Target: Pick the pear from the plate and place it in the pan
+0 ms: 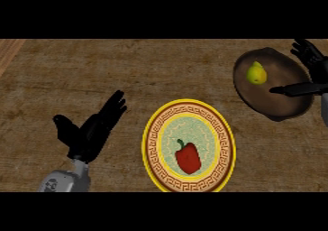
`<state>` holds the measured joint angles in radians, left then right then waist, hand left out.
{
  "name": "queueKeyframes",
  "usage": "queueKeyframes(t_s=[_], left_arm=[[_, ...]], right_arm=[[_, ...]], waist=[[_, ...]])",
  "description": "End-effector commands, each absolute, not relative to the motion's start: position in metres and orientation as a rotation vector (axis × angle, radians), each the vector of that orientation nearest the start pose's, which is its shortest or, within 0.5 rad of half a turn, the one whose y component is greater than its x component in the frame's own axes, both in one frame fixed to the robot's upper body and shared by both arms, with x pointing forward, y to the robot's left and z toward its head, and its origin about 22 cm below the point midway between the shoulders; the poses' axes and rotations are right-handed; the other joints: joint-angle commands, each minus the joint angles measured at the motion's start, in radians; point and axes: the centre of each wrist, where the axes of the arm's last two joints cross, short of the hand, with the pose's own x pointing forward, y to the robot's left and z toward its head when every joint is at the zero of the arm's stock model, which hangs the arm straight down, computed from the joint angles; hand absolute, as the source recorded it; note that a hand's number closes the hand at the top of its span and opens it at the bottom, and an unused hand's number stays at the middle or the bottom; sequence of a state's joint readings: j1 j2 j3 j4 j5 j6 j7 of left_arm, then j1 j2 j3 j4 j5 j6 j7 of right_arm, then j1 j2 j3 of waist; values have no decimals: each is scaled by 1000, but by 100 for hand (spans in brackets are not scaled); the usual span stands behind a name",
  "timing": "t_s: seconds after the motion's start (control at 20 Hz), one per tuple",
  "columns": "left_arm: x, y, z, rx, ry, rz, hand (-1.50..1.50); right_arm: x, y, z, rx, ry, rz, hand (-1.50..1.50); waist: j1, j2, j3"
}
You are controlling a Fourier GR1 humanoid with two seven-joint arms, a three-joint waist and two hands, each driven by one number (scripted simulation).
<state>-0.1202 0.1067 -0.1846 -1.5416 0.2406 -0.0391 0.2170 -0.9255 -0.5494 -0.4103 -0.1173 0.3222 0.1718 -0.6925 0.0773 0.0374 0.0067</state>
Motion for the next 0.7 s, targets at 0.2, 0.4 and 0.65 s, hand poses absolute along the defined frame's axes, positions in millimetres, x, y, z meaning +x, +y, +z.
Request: queueKeyframes(t_s=[0.2,0.4,0.65], left_arm=[[261,204,19,-278,-1398,-151,0],[265,215,21,-274,-1395,-144,0],[269,208,18,-277,-1390,-139,0]], right_arm=[[353,-464,49,-94,-1733,328,-150],[338,-481,46,-19,-1725,351,-150],[340,-487,60,-19,-1726,385,-150]], waist=[[-7,1,2],[-12,2,3],[-11,1,3]])
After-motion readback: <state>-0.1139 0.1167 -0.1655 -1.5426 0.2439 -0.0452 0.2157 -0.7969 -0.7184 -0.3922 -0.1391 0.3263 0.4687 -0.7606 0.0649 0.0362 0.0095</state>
